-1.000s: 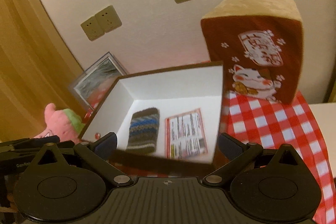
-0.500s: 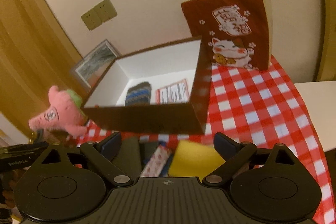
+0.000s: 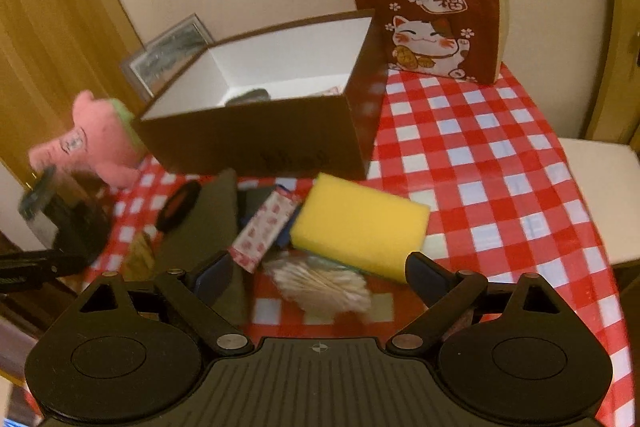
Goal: Organize soft objects
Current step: 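Withdraw both grippers from the box toward the table items, then grasp the yellow sponge with the right gripper and lift it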
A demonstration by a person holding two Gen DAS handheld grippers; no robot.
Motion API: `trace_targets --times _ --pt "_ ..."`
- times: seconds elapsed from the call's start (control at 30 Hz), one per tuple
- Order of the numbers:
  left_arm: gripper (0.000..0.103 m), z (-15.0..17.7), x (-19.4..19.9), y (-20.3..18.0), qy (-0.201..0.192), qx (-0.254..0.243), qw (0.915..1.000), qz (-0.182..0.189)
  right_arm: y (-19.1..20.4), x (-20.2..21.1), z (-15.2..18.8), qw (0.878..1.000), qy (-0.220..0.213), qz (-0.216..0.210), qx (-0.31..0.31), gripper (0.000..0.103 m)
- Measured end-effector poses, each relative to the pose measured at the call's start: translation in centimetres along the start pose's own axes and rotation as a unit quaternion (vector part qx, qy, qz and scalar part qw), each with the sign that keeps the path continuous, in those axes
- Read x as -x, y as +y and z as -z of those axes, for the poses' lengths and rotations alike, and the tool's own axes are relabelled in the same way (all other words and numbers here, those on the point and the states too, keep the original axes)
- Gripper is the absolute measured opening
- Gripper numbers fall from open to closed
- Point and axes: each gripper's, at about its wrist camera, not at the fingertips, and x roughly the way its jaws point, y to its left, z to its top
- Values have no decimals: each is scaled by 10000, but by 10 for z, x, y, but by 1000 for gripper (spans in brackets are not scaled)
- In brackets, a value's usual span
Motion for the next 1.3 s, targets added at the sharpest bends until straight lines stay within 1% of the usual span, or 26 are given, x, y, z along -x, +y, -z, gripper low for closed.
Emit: trace_targets --times 0.2,0.3,0.47,0.7,0.87,0.97,1.17,1.2,1.23,1.3 --pt "57 4 -11 -1 104 34 9999 -22 -2 -6 4 9982 -114 193 558 93" --pt "57 3 -18 1 149 64 9999 -51 -4 -13 4 9954 -120 188 937 93" --pt "57 3 -31 3 221 100 9996 -124 -6 -31 5 9853 -54 258 1687 93" --pt "57 1 -49 4 403 127 9989 -189 -13 -65 1 9707 218 286 2374 93" --pt "57 -1 -59 6 479 192 9984 -253 -18 -86 -9 9575 413 167 2851 93" --pt "57 -2 -65 8 534 246 9978 -299 -21 -98 -15 9516 528 50 3027 93" --pt "57 -2 -73 12 619 340 9968 -383 -23 -117 -20 9458 710 -319 3154 92" --pt "57 -2 -74 12 638 345 9967 -376 -23 -119 -20 9446 716 -360 3182 91" --pt "57 -3 -75 12 648 347 9966 -383 -23 -121 -20 9430 724 -415 3223 84" --pt "57 -3 -76 12 659 350 9964 -391 -22 -121 -19 9411 674 -452 3284 81"
